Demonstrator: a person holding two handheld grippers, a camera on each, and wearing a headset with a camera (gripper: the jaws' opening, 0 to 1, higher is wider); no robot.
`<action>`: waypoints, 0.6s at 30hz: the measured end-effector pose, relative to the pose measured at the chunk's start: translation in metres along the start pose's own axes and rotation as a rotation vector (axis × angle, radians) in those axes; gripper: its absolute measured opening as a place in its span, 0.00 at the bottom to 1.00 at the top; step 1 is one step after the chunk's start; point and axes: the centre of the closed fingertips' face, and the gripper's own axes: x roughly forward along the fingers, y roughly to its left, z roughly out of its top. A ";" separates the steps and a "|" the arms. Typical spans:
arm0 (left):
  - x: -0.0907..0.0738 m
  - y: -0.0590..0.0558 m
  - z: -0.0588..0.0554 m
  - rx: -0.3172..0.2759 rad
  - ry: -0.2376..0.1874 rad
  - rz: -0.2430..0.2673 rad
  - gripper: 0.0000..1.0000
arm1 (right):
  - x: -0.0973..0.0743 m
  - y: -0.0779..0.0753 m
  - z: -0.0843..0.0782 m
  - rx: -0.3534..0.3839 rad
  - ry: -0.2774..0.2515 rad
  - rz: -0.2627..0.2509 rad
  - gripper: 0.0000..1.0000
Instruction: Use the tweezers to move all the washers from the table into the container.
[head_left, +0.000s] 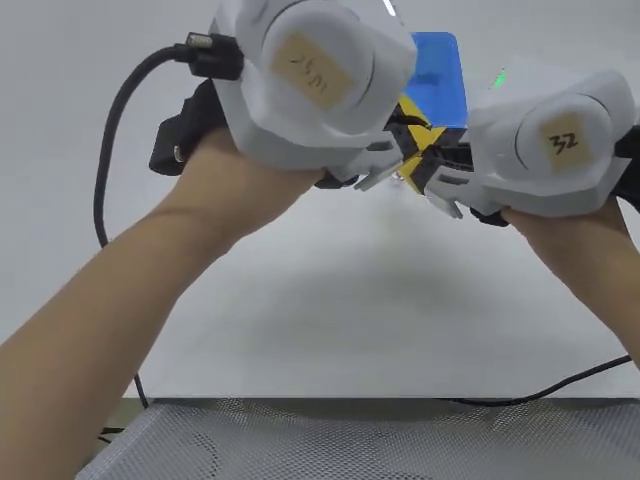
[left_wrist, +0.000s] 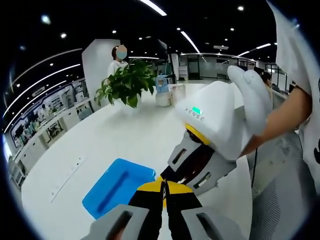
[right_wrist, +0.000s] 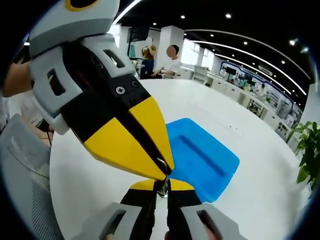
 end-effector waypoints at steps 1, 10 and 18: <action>-0.001 0.000 0.001 0.004 -0.003 0.001 0.00 | -0.001 0.000 0.002 -0.004 -0.002 -0.001 0.03; -0.017 0.007 0.023 0.040 -0.036 0.033 0.00 | -0.013 -0.010 0.026 -0.032 -0.044 -0.036 0.03; -0.011 0.032 0.036 0.045 -0.079 0.097 0.00 | -0.008 -0.036 0.042 -0.054 -0.075 -0.088 0.03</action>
